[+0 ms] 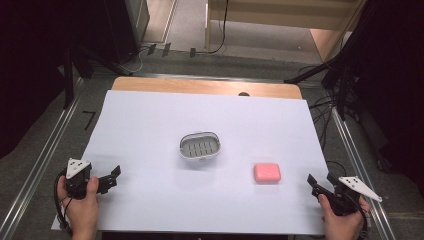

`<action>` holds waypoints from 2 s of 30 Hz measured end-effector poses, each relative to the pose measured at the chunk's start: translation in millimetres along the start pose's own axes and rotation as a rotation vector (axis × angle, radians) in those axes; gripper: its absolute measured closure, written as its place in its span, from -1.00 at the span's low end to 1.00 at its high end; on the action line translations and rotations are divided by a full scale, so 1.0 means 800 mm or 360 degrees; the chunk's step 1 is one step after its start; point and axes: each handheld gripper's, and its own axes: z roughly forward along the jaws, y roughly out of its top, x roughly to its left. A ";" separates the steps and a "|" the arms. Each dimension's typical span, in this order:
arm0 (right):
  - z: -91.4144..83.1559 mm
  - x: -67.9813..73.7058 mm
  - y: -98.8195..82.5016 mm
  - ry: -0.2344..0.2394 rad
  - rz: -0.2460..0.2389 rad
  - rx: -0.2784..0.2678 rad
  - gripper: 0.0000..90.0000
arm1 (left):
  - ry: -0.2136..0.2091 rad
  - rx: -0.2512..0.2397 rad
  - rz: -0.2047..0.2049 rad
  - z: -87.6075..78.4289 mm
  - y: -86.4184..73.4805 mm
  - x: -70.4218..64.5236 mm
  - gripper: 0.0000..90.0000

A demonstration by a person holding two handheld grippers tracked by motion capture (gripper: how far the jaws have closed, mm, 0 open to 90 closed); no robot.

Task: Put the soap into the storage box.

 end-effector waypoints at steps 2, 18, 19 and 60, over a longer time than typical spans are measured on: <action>0.001 0.001 0.003 0.0072 -0.0072 -0.0017 -0.08 | 0.0003 -0.0002 0.0002 -0.001 0.000 -0.001 -1.00; 0.012 0.029 0.043 0.0421 -0.0542 0.0396 -0.35 | -0.0014 -0.0003 0.0028 -0.001 0.000 -0.001 -0.99; 0.012 0.029 0.043 0.0421 -0.0542 0.0396 -0.35 | -0.0014 -0.0003 0.0028 -0.001 0.000 -0.001 -0.99; 0.068 0.090 0.101 0.0921 -0.1311 0.0744 -0.30 | -0.0025 -0.0009 0.0044 -0.001 -0.001 -0.002 -0.99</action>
